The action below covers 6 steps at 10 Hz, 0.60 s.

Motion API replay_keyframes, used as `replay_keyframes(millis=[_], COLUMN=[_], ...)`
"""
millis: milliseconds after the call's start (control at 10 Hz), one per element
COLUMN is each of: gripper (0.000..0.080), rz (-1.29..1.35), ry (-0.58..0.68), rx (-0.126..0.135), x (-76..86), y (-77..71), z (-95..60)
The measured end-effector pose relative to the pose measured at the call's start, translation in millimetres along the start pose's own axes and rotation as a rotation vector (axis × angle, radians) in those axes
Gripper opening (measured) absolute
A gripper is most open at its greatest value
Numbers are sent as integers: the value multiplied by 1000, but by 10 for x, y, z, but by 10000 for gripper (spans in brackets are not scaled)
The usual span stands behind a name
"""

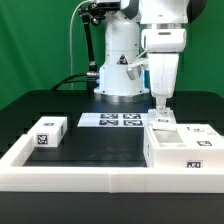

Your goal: Assemble cabinet

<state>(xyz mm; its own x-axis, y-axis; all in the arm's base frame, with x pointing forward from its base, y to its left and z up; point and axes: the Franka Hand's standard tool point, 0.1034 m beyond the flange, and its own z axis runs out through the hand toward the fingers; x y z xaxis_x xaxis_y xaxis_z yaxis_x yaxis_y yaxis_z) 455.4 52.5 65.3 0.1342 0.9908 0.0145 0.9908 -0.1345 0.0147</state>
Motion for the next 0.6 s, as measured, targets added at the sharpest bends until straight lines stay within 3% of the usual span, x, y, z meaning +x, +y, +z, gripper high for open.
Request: replay_keyframes(millis=[600], gripper=[70], rz=[-7], ry=[2], rx=[0], x=[-3], y=[39], z=[15])
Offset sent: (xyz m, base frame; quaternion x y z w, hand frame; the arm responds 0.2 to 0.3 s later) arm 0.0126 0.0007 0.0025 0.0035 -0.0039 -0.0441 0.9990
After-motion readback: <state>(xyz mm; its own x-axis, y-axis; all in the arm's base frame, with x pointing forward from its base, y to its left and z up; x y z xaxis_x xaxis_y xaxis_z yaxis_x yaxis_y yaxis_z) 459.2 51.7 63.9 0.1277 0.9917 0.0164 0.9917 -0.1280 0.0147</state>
